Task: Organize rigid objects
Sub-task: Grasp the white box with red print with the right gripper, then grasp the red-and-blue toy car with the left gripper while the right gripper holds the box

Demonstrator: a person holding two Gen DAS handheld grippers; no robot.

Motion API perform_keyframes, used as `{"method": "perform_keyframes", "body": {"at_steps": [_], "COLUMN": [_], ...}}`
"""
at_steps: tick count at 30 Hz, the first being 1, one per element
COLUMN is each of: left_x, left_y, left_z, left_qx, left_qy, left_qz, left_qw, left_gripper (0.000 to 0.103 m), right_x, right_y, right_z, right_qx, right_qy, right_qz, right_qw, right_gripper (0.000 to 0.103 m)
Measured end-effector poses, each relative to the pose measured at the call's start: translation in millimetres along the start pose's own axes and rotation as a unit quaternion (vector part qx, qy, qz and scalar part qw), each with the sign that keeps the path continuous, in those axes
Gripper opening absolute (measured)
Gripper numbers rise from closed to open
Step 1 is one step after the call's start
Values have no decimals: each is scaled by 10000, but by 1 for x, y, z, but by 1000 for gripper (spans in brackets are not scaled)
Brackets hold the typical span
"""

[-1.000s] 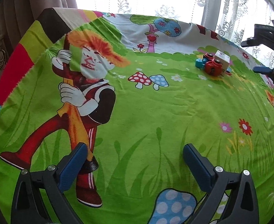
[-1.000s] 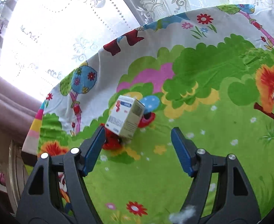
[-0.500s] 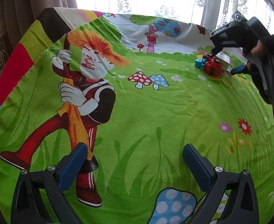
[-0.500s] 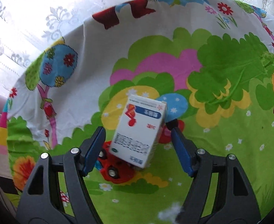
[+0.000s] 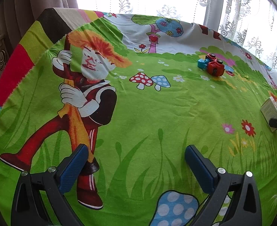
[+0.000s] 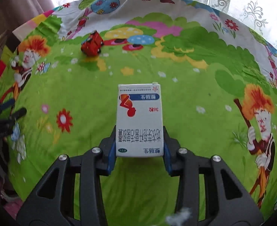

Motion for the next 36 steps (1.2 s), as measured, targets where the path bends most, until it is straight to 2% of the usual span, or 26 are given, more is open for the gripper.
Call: {"method": "perform_keyframes", "body": {"at_steps": [3, 5, 9, 11, 12, 15, 20, 25, 27, 29, 30, 31, 33, 36], "left_x": [-1, -1, -1, -2, -3, -15, -58, -116, -131, -138, -139, -136, -120, -83], "left_y": [1, 1, 1, 2, 3, 10, 37, 80, 94, 97, 91, 86, 73, 48], "left_z": [0, -1, -1, -1, 0, 30, 102, 147, 155, 158, 158, 158, 152, 132], "left_qx": [-3, -3, -50, -162, -237, -33, 455, 275, 26, -50, -32, 21, 314, 265], "left_qy": [-3, -6, -57, -210, -326, -134, 20, -79, -72, -13, 26, 61, 23, 266], "left_qz": [-7, -10, -26, -93, -135, -234, -255, -242, -268, -124, 3, 27, 87, 277], "left_qw": [10000, 10000, 10000, 9996, 9991, 9996, 9986, 9993, 9996, 9999, 10000, 10000, 9995, 9989], "left_gripper": [103, 103, 103, 103, 103, 103, 103, 103, 103, 89, 56, 46, 46, 46], "right_x": [2, -3, -16, -17, -16, -12, -12, -11, -12, -12, -12, -12, -12, -12], "right_y": [-4, -2, 9, 11, 10, 7, 8, 8, 7, 7, 7, 7, 7, 8], "right_z": [2, -1, -15, -20, -22, -27, -24, -23, -22, -22, -22, -22, -22, -21], "right_qx": [-119, -33, 100, 308, 313, 395, 305, 300, 271, 270, 268, 267, 261, 250], "right_qy": [79, 26, -259, -427, -431, -481, -370, -345, -327, -326, -323, -321, -317, -310], "right_qz": [234, 374, 513, 615, 697, 888, 864, 861, 860, 860, 861, 863, 864, 868], "right_qw": [9996, 9993, 9983, 9967, 9961, 9941, 9951, 9952, 9954, 9954, 9954, 9954, 9954, 9954], "right_gripper": [46, 47, 64, 62, 57, 46, 47, 47, 47, 47, 47, 47, 47, 47]}}
Point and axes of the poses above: each gripper's, at about its wrist camera, not at the fingertips, and y roughly the way its jaws point, z to its right, x to its underside, the point moved 5 cm from there along y, roughly the way its jaws point, and after that the axes turned 3 degrees about -x, right-handed, at the moved point
